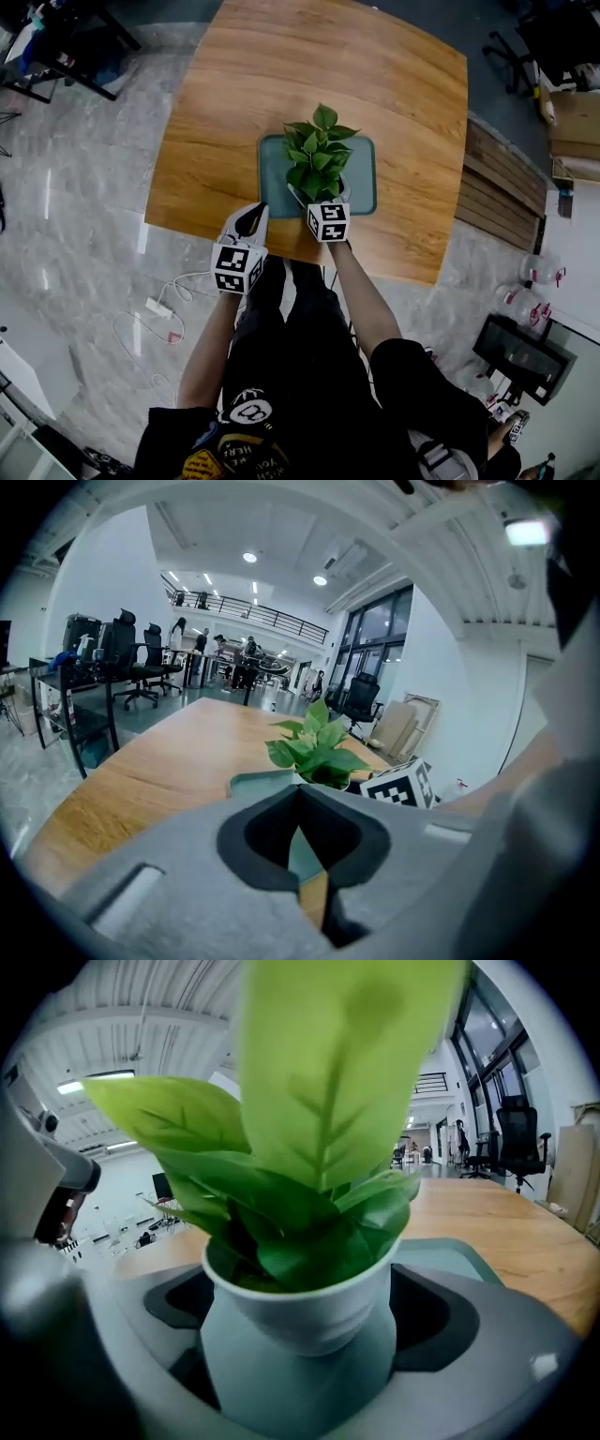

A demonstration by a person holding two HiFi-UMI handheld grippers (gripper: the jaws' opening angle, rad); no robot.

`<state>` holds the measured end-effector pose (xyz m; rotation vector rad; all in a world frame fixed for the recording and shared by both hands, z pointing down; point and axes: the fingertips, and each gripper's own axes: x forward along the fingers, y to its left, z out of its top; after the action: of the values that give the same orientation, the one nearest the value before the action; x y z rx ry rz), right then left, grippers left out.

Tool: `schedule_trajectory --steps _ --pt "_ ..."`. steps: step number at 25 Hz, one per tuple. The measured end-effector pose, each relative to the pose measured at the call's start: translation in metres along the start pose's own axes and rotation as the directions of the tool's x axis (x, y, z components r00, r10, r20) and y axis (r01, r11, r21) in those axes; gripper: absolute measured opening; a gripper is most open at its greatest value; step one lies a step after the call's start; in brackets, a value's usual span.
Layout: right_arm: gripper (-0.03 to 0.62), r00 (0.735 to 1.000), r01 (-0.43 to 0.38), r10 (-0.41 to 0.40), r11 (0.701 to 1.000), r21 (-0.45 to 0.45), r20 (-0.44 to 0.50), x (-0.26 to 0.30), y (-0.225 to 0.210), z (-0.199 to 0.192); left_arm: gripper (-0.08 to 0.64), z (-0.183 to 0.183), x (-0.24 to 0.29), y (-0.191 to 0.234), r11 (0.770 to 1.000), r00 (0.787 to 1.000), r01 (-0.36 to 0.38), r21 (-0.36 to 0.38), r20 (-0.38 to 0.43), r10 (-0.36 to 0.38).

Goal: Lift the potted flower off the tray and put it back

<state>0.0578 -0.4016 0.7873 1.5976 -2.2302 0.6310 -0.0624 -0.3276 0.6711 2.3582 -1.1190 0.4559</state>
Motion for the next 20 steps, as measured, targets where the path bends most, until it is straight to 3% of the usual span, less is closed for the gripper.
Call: schedule_trajectory --steps 6,10,15,20 --pt "0.531 0.998 0.008 -0.007 1.000 -0.024 0.055 0.021 -0.004 0.013 -0.003 -0.001 -0.004 -0.005 1.000 1.000 0.000 -0.029 -0.004 0.000" --pt "0.529 0.996 -0.010 0.015 0.998 -0.057 0.088 0.001 -0.005 0.030 -0.002 0.005 -0.012 -0.008 0.999 1.000 -0.027 -0.042 0.008 0.027" --pt "0.529 0.992 -0.057 0.068 0.993 -0.104 0.109 -0.051 0.012 0.081 -0.002 0.048 -0.031 -0.018 0.999 0.997 -0.032 -0.024 0.074 0.034" --pt "0.529 0.988 -0.089 0.101 0.992 -0.094 0.121 -0.113 0.032 0.136 -0.003 0.113 -0.049 -0.045 0.999 0.988 -0.015 0.035 0.155 0.009"
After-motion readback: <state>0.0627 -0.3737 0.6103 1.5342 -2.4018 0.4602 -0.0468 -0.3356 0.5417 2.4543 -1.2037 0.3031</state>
